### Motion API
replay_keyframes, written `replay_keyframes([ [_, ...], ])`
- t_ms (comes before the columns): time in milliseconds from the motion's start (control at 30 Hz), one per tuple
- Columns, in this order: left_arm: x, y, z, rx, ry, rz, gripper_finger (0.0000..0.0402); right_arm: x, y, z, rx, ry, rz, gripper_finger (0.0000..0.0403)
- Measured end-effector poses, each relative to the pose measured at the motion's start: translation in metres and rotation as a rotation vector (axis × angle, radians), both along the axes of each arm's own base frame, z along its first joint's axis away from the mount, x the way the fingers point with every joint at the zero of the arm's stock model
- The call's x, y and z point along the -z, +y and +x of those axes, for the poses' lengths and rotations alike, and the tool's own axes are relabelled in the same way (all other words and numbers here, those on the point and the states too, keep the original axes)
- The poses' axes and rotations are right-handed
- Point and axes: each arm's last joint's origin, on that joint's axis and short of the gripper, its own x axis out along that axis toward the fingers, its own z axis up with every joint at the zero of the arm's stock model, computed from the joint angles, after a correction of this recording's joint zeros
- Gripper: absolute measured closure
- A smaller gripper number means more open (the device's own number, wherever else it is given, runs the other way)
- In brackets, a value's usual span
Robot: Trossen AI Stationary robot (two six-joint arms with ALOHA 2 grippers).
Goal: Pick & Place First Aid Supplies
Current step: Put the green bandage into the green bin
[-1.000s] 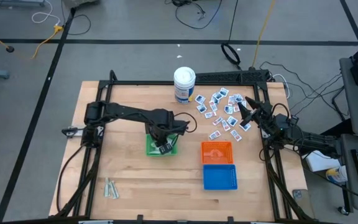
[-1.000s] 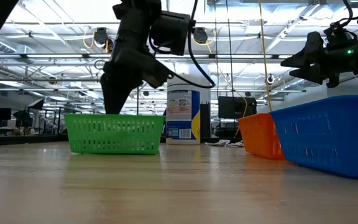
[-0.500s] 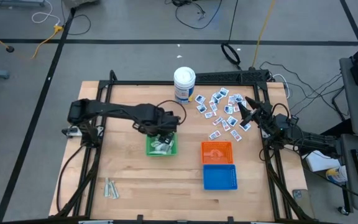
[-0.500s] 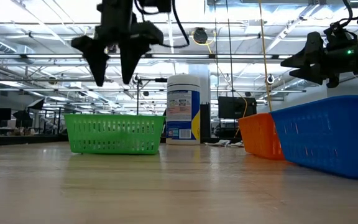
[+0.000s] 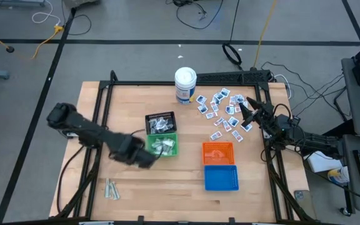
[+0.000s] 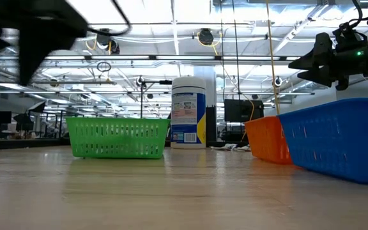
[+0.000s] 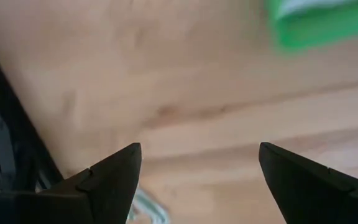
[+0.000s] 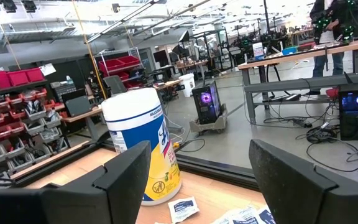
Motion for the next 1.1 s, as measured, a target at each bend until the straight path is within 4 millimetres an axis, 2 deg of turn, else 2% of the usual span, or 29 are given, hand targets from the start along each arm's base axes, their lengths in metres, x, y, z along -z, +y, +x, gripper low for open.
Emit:
replay_keyframes([
  [267,0.013,-0.052,-0.042,-0.07,-0.013,-0.029,0.007,0.0,0.0,0.0,0.0,0.0,0.0,0.0136],
  [500,0.015,-0.081,-0.068,-0.114,-0.001,-0.036,0.0075,0.0,0.0,0.0,0.0,0.0,0.0,0.0135],
  [667,0.019,-0.088,-0.075,-0.127,0.012,-0.058,0.007,0.0,0.0,0.0,0.0,0.0,0.0,0.0135],
  [1100,0.075,-0.103,-0.073,-0.131,0.04,-0.062,0.009,0.0,0.0,0.0,0.0,0.0,0.0,0.0136],
])
